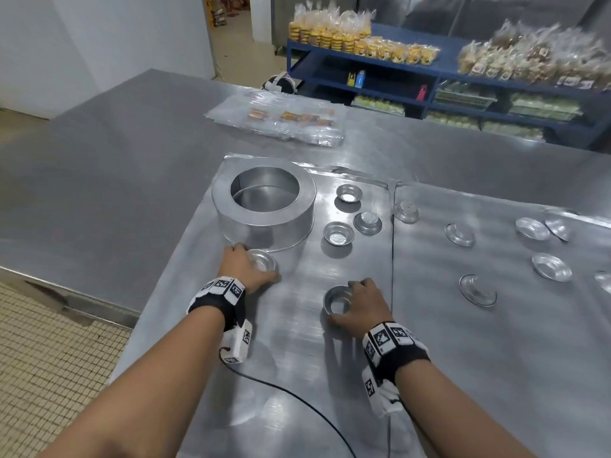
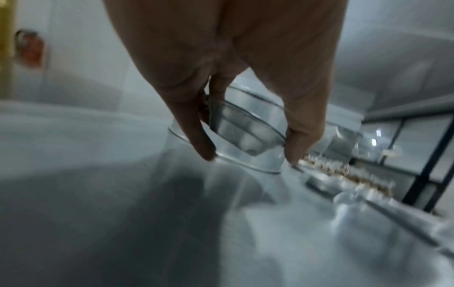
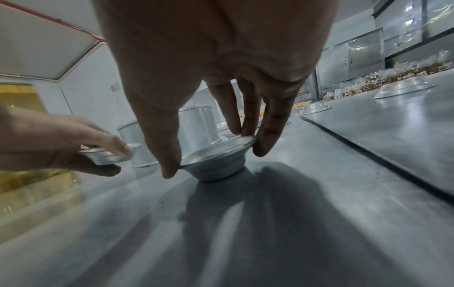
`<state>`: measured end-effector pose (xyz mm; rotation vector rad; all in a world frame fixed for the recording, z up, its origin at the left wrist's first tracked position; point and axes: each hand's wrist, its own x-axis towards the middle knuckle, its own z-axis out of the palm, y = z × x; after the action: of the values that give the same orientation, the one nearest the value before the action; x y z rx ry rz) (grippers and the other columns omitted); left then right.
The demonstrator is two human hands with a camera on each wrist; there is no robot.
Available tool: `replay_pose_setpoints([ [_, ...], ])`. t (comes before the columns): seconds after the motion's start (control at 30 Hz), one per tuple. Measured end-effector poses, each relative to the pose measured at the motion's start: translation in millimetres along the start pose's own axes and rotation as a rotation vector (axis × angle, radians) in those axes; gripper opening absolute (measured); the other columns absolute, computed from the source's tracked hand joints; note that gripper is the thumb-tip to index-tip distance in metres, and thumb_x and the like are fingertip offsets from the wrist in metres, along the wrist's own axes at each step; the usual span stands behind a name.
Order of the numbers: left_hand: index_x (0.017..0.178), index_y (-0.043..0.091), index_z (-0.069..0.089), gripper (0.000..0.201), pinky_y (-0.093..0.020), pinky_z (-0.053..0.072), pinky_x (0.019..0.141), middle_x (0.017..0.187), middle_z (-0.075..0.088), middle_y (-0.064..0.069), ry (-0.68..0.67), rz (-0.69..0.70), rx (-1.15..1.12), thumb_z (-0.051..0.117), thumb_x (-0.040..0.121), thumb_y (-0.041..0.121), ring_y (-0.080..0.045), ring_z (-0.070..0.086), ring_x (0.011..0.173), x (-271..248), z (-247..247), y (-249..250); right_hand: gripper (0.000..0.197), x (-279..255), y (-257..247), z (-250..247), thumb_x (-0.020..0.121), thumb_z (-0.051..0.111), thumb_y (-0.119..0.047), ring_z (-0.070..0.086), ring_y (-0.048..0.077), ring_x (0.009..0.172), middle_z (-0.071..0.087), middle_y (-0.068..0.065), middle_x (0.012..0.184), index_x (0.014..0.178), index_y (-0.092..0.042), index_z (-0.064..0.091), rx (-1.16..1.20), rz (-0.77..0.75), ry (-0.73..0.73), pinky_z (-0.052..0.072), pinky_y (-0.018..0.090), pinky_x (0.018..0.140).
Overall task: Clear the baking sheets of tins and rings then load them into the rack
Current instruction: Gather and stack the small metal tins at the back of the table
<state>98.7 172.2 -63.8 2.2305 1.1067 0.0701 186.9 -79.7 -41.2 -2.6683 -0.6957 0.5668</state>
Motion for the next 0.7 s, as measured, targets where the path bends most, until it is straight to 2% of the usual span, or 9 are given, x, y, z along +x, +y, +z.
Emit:
replay_pose_setpoints([
  [0.1,0.123,0.014,0.054,0.105,-0.027,0.051,0.08,0.114,0.062,-0.004,-0.07,-0.004,-0.17,0.084,0.032,0.056,-0.021,0.063,0.096,-21,5,8,0.069,-3,2,-3,0.075,0.074,-0.033,0.051,0.023,0.121,0.047,0.005,0.13,0.136,-0.012,0.052,0.069,-0.033,0.001,0.044,0.028,0.101],
  [0.17,0.122,0.015,0.051,0.096,-0.023,0.053,0.066,0.106,0.065,-0.003,-0.157,-0.028,-0.277,0.091,0.039,0.041,-0.017,0.065,0.084,-36,9,13,0.057,-6,4,-3,0.077,0.071,-0.02,0.057,0.022,0.114,0.052,0.006,0.126,0.132,-0.013,0.059,0.094,-0.063,0.008,0.047,0.027,0.099],
  [0.23,0.12,0.014,0.05,0.084,-0.02,0.052,0.053,0.101,0.064,-0.005,-0.221,-0.04,-0.397,0.097,0.05,0.02,-0.015,0.064,0.077,-53,13,17,0.041,-9,7,0,0.077,0.067,-0.01,0.062,0.024,0.107,0.062,0.009,0.117,0.119,-0.012,0.069,0.09,-0.077,0.016,0.05,0.03,0.095],
  [0.3,0.12,0.014,0.05,0.088,-0.025,0.055,0.058,0.106,0.065,-0.007,-0.254,-0.033,-0.472,0.1,0.047,0.018,-0.019,0.066,0.085,-69,17,15,0.032,-13,11,2,0.074,0.065,-0.004,0.066,0.023,0.099,0.07,0.007,0.105,0.104,-0.012,0.075,0.128,-0.06,0.027,0.052,0.028,0.091],
  [0.4,0.119,0.015,0.052,0.102,-0.039,0.061,0.076,0.107,0.068,-0.009,-0.252,-0.082,-0.542,0.097,0.03,0.035,-0.026,0.069,0.094,-90,25,7,0.027,-19,17,3,0.072,0.066,-0.005,0.067,0.019,0.09,0.072,0.004,0.094,0.094,-0.015,0.077,0.228,-0.008,0.041,0.054,0.027,0.087],
  [0.43,0.118,0.013,0.053,0.099,-0.044,0.06,0.081,0.107,0.068,-0.011,-0.252,-0.116,-0.574,0.095,0.031,0.037,-0.028,0.069,0.095,-97,27,6,0.026,-22,19,3,0.072,0.065,-0.004,0.068,0.019,0.088,0.071,0.004,0.092,0.092,-0.015,0.077,0.261,-0.001,0.045,0.056,0.029,0.085],
  [0.53,0.108,0.015,0.06,0.084,-0.055,0.057,0.086,0.105,0.07,-0.015,-0.218,-0.171,-0.693,0.093,0.04,0.051,-0.034,0.07,0.096,-113,41,-2,0.023,-35,21,-5,0.074,0.062,0.002,0.07,0.022,0.073,0.07,0.007,0.086,0.086,-0.012,0.076,0.438,0.024,0.05,0.062,0.035,0.062],
  [0.6,0.102,0.017,0.064,0.081,-0.057,0.056,0.088,0.101,0.072,-0.012,-0.208,-0.186,-0.755,0.086,0.044,0.07,-0.034,0.07,0.095,-120,49,-6,0.022,-45,19,-14,0.076,0.061,0.006,0.071,0.023,0.062,0.071,0.009,0.08,0.082,-0.011,0.074,0.534,0.013,0.059,0.061,0.032,0.053],
  [0.7,0.102,0.018,0.068,0.074,-0.05,0.054,0.095,0.1,0.074,-0.005,-0.206,-0.168,-0.778,0.072,0.056,0.076,-0.026,0.07,0.096,-138,51,0,0.021,-56,12,-22,0.076,0.061,0.005,0.07,0.02,0.052,0.072,0.007,0.072,0.082,-0.01,0.075,0.584,-0.035,0.071,0.061,0.033,0.055],
])
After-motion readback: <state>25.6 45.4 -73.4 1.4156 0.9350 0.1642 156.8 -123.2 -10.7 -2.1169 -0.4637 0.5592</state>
